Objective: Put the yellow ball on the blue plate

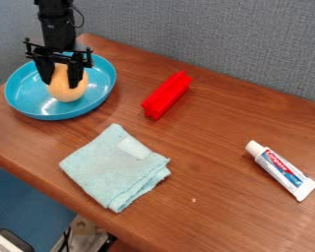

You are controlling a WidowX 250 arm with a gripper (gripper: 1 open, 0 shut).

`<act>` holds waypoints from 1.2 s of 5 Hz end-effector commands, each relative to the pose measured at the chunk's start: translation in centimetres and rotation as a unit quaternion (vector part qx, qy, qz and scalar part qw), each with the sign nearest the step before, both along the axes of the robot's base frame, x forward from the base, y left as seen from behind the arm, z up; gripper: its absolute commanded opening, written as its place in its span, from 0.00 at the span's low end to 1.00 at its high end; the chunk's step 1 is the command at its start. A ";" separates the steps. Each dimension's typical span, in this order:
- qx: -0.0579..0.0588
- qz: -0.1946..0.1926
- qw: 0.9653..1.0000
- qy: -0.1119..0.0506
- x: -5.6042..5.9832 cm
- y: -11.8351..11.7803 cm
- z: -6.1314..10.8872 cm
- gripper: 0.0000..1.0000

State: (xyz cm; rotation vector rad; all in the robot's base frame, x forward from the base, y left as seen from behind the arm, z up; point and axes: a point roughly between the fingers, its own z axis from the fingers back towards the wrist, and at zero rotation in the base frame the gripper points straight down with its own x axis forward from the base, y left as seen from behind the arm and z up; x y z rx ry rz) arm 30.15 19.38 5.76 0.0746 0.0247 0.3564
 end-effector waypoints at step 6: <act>0.009 0.000 1.000 -0.015 0.8 1.2 0.9 0.00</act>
